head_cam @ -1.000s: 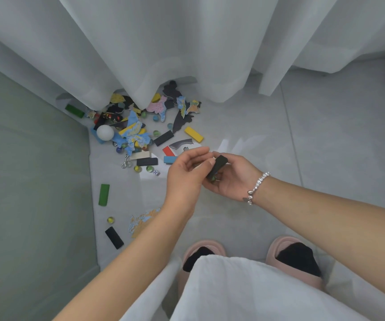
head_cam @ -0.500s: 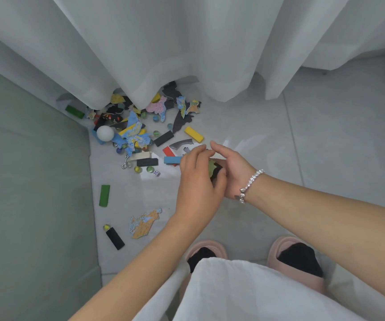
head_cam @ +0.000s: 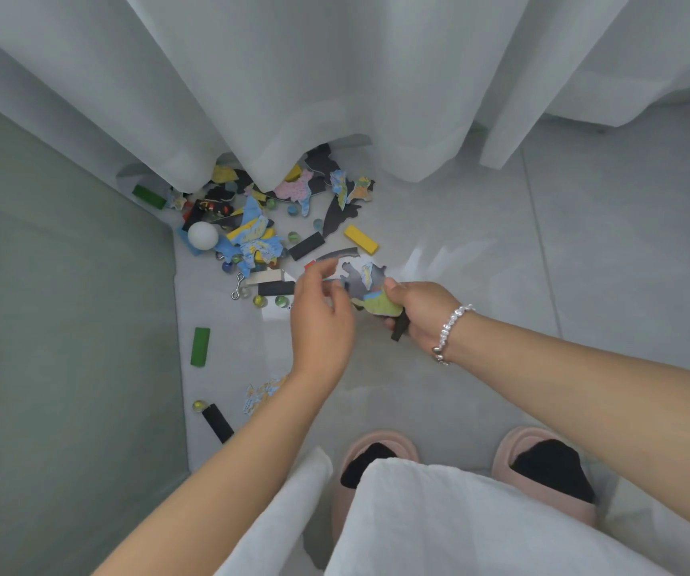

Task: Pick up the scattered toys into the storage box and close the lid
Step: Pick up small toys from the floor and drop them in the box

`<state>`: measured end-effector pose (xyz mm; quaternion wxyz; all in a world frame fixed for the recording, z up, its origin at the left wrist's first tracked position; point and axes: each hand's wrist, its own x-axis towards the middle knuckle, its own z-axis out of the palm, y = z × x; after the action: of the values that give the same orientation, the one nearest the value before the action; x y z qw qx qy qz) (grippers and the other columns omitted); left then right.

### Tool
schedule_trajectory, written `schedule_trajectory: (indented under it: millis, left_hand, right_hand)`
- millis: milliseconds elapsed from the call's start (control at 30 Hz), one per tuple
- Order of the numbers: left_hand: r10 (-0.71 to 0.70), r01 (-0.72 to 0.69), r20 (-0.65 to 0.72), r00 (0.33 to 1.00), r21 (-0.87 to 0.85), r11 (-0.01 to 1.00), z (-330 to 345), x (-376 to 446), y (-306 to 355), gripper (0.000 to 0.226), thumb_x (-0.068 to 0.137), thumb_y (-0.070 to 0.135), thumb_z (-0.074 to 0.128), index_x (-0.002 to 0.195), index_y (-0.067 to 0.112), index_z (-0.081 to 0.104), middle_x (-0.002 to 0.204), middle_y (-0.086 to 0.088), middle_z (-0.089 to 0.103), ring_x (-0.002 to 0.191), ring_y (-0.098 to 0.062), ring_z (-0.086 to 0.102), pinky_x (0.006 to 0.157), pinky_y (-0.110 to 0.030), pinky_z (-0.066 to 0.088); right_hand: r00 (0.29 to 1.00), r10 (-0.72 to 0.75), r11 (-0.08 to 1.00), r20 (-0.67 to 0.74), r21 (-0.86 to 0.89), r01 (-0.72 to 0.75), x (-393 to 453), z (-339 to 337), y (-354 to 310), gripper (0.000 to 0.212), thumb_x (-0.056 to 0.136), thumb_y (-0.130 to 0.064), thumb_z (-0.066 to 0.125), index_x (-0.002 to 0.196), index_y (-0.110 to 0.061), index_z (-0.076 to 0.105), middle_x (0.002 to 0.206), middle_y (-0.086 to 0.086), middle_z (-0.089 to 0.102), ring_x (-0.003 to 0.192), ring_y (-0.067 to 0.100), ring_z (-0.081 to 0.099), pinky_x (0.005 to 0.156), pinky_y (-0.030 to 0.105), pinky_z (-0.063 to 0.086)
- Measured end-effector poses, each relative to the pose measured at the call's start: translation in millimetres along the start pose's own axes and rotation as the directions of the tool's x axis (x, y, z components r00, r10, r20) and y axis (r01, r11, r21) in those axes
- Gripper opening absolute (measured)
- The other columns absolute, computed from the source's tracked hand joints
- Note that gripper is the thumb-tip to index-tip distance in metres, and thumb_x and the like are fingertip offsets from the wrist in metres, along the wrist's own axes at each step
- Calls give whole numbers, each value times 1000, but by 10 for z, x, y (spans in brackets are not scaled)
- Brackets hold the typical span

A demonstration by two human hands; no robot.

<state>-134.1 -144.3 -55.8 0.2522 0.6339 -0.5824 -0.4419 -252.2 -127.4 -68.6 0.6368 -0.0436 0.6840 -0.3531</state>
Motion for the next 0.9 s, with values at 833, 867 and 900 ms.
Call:
schedule_trajectory:
  millis: [833, 867, 900]
  left_hand:
    - [50, -330, 406, 913, 659, 676, -256, 636, -401, 33, 75, 30, 75, 99, 9, 65, 97, -7, 57, 102, -24, 48, 72, -29, 32]
    - [66, -358, 419, 905, 670, 651, -259, 637, -402, 34, 76, 31, 73, 99, 9, 66, 98, -7, 59, 102, -25, 48, 74, -30, 33]
    - [81, -377, 428, 900, 672, 638, -260, 632, -406, 33, 78, 31, 71, 101, 8, 66, 99, -8, 60, 102, -25, 48, 76, -29, 33]
  right_hand:
    - [1000, -13, 966, -15, -257, 8, 73, -183, 79, 28, 96, -28, 44, 76, -10, 54, 63, 7, 54, 45, 18, 38, 51, 26, 30]
    - [1000, -7, 967, -12, -254, 4, 67, -187, 77, 29, 96, -28, 44, 76, -11, 55, 63, 7, 54, 45, 18, 38, 51, 26, 30]
    - [1000, 0, 970, -9, -245, -2, 58, -191, 72, 29, 97, -28, 44, 75, -11, 55, 63, 7, 53, 46, 18, 37, 51, 26, 31]
